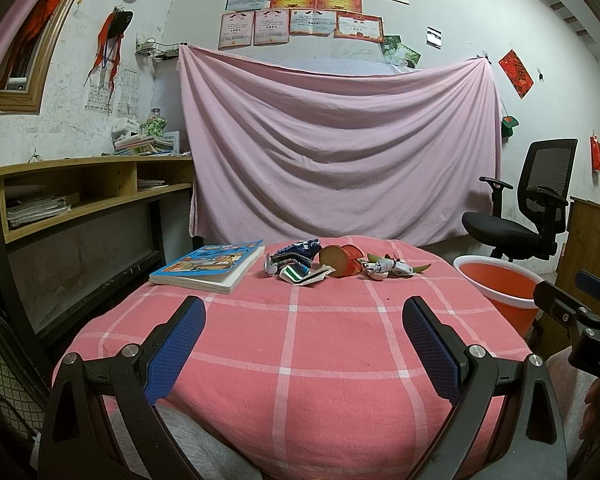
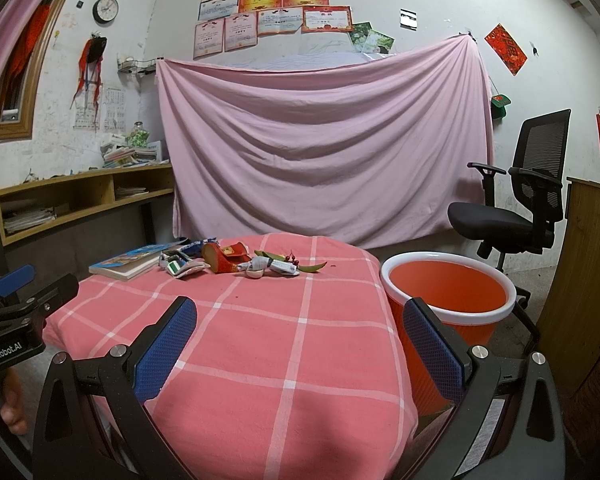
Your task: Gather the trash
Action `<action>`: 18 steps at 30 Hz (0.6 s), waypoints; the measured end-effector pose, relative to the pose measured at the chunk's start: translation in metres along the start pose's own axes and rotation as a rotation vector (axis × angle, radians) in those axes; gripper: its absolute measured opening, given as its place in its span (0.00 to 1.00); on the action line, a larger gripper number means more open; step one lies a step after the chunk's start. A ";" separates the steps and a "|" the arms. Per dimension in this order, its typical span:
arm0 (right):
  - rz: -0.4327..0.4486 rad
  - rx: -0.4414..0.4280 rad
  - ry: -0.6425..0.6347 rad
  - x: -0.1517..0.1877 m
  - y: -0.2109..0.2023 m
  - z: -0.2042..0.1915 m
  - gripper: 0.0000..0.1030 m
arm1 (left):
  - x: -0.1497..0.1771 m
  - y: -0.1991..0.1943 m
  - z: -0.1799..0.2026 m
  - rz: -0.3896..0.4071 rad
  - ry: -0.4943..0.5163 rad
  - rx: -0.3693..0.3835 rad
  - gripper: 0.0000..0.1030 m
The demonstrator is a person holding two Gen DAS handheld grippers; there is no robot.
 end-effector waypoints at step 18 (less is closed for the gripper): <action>0.041 -0.024 0.035 -0.024 0.009 0.009 1.00 | -0.025 0.008 -0.010 -0.006 -0.036 0.004 0.94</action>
Point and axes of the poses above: each gripper's, at about its wrist camera, not at the fingertips, and y roughly the way its jaws point, z to its right, x to its underside, the point moved 8 cm from there along y, roughly the way its jaws point, and after that the axes turned 12 degrees about -z, right-handed, at the moved point
